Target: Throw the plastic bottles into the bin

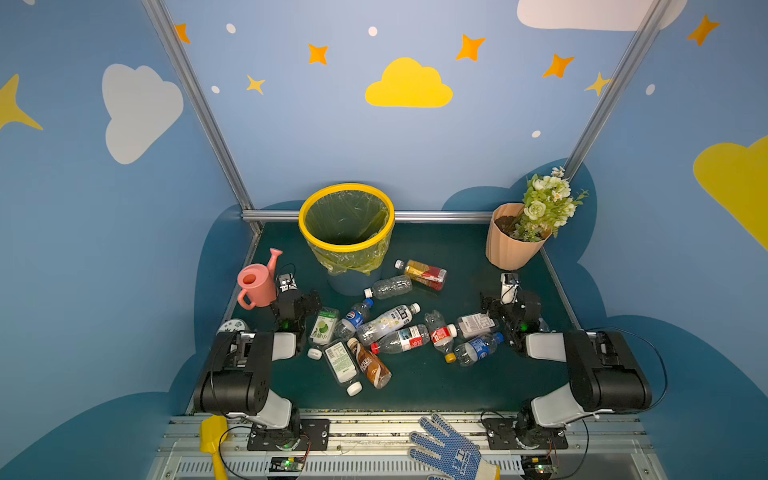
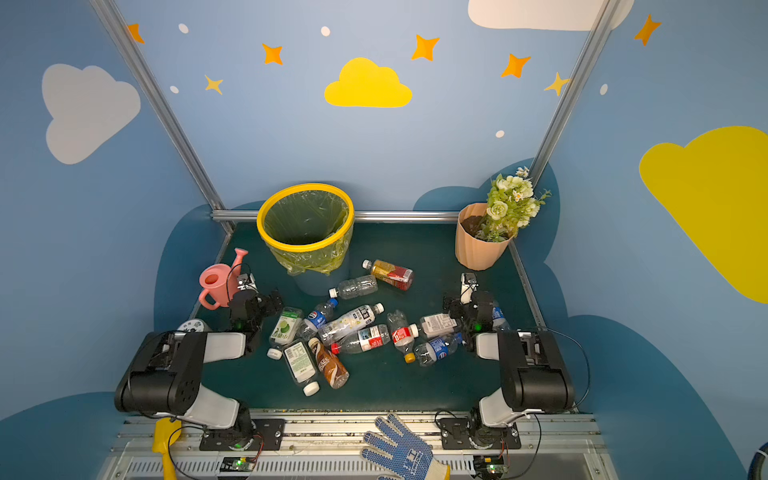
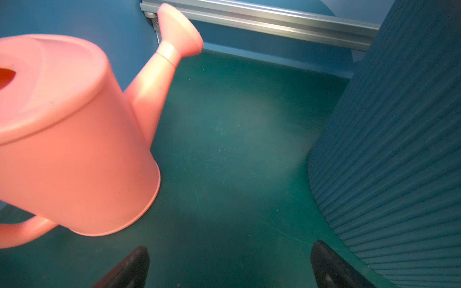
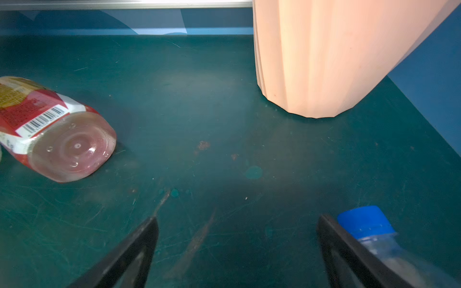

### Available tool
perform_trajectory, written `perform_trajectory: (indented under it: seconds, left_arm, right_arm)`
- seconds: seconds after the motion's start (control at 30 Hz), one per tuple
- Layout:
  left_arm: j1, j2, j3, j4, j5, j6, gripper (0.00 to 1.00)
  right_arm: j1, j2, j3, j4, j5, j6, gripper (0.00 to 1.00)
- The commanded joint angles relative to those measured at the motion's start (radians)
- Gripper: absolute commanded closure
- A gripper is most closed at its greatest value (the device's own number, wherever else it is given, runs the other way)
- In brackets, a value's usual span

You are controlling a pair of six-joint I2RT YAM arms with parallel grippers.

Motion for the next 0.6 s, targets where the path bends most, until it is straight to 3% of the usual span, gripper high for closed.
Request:
perform_trajectory:
  seconds: [0.0,0.57]
  left_arm:
    - [-0.004,-0.01,0.017,-0.012,0.0,0.005,0.0]
    - [-0.004,-0.011,0.017,-0.013,0.0,0.005,0.0]
  right_arm:
    - [-0.002,-0.013,0.013,0.013,-0.007,0.005,0.03]
    - [-0.022,-0.01,0.018,0.005,-0.042,0.016,0.03]
